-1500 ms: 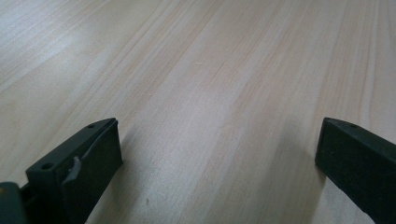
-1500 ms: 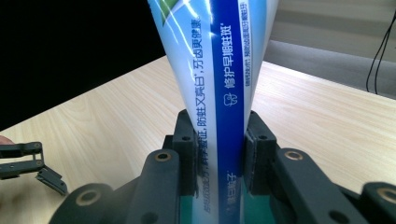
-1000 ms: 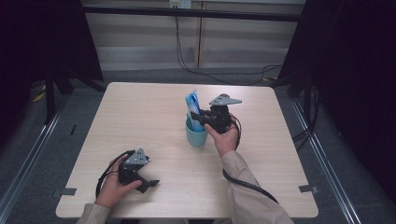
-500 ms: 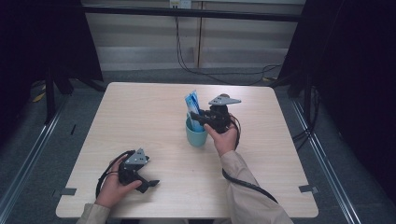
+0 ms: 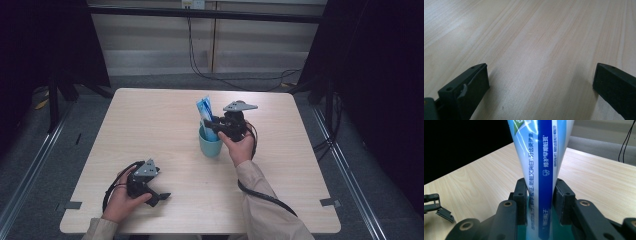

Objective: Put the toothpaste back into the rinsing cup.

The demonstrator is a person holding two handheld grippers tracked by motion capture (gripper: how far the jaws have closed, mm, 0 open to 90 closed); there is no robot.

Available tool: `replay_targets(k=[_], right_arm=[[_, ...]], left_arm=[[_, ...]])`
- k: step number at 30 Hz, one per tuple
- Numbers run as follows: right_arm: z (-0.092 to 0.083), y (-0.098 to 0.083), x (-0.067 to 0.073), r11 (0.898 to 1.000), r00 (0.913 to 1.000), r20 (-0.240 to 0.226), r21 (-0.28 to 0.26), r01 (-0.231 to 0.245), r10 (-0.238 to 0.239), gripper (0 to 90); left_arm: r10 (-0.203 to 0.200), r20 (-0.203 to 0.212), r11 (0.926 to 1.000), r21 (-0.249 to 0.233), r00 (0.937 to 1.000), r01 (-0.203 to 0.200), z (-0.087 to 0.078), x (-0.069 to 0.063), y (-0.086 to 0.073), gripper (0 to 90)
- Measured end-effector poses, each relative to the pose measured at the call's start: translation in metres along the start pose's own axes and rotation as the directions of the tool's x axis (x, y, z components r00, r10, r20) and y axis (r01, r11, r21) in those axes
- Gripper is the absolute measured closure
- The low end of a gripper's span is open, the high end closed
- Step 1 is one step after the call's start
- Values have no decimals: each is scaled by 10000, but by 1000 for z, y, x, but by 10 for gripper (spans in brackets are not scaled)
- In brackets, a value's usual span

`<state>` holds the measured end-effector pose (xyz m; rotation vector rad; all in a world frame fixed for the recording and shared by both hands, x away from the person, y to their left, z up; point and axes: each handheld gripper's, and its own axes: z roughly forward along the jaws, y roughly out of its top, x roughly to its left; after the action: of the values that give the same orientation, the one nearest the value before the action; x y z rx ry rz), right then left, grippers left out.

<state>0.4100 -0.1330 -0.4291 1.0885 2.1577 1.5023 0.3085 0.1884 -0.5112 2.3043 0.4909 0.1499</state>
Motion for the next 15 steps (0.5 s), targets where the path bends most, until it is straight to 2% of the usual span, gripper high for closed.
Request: replay_targets(k=[15], right_arm=[[-1, 1, 0, 9999, 10000, 38, 93, 43, -43, 632]], left_arm=[[-4, 1, 10000, 1, 10000, 4, 0, 0, 0, 0]])
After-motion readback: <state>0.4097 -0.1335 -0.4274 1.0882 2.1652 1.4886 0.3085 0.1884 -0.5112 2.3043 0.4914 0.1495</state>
